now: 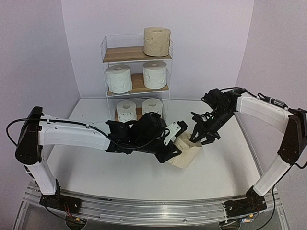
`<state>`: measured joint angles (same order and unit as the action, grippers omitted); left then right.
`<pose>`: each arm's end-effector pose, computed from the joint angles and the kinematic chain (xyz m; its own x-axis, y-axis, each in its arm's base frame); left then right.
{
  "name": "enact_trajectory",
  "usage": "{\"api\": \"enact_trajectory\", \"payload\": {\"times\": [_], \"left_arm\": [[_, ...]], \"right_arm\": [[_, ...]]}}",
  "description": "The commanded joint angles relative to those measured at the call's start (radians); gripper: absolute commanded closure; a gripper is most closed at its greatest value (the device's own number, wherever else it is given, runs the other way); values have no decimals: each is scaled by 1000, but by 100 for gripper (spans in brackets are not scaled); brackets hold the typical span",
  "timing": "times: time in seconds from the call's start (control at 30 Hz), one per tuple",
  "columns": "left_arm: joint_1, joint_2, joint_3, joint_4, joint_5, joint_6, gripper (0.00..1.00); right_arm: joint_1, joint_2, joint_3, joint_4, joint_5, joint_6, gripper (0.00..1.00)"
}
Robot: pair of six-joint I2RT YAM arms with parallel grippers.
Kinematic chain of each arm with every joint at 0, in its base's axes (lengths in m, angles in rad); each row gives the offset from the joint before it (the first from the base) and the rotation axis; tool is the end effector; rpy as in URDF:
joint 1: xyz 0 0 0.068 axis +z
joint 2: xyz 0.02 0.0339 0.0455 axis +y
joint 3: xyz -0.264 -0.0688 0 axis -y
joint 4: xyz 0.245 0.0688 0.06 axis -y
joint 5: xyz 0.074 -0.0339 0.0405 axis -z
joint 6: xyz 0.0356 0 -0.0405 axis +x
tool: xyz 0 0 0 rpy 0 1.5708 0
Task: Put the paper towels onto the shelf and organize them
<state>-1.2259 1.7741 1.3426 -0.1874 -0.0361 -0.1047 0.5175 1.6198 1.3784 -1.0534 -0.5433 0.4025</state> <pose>0.1399 -0.3856 0.2605 -0.2923 0.5048 -0.8122 0.9050 0.4206 -0.0643 0.2635 0.1712 0.2764 -0.9832 -0.1738 -0.0559 -0.1747 0.8068 0.5644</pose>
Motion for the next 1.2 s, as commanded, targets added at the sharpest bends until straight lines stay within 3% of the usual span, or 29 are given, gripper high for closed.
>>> {"api": "enact_trajectory", "payload": {"times": [0.0,0.2,0.33,0.5,0.8,0.9,1.1,1.17], "left_arm": [[2,-31,10,115,-160,-69,99],[2,-82,-40,150,-341,-170,100],[2,-150,-104,201,-436,-208,100],[3,-257,-102,158,-583,-224,100],[3,-409,100,173,-790,25,100],[3,-381,232,161,-898,99,100],[42,-236,385,486,-1100,471,100],[86,-154,497,402,-1087,432,100]], "right_arm": [[27,-79,91,23,0,53,58],[26,-140,119,17,154,74,27],[26,-217,126,19,357,99,13],[26,-344,87,38,653,123,10],[25,-429,-14,80,859,171,2],[26,-426,-27,93,880,163,2],[26,-420,-33,112,887,148,2],[26,-417,-32,118,881,142,2]]}}
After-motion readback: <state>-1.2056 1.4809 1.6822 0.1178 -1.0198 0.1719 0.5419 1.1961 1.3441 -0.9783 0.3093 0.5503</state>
